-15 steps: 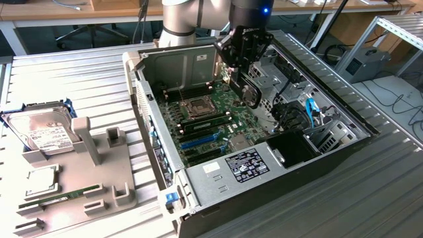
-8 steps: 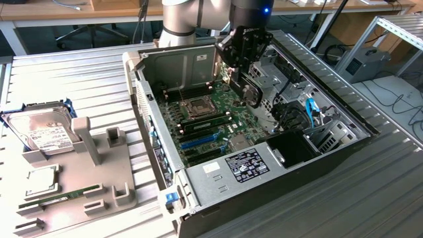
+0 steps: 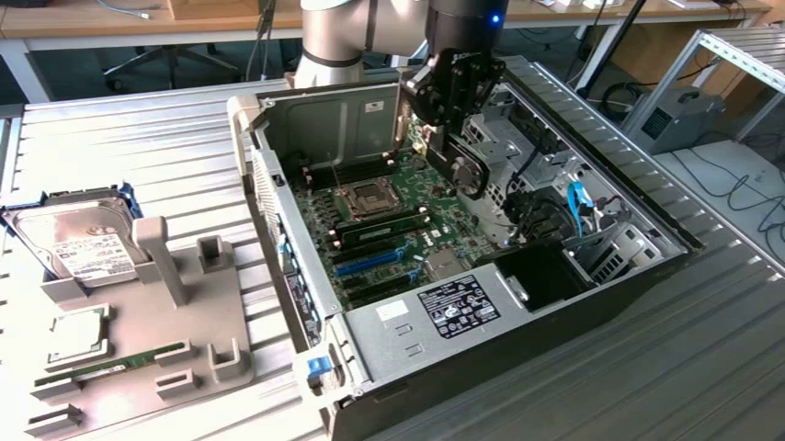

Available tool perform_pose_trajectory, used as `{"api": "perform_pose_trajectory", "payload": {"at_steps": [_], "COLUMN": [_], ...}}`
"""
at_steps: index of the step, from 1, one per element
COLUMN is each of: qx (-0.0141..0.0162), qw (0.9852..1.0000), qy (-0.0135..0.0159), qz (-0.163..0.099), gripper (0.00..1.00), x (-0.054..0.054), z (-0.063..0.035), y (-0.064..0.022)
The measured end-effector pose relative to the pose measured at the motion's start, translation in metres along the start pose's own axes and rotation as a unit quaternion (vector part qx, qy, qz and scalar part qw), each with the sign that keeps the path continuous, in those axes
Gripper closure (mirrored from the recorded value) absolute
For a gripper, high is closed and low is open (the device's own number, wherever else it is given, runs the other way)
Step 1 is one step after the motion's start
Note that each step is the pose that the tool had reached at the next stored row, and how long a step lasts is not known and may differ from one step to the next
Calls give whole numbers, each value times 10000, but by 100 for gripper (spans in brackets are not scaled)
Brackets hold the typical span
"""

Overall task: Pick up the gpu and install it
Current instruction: 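Insert the gpu into the slot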

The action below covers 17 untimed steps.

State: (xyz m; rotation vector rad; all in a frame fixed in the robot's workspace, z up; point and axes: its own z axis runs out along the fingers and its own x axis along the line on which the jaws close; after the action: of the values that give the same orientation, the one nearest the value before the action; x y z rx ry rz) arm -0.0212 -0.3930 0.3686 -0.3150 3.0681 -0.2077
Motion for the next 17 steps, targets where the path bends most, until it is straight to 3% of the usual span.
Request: {"api": "perform_pose_trajectory", "payload": {"at_steps": [17], "qx": [-18], "qw": [9987], "qy": [-70], "qz": [-502], "gripper": [74], "x": [0], "z": [0], "y": [0]}}
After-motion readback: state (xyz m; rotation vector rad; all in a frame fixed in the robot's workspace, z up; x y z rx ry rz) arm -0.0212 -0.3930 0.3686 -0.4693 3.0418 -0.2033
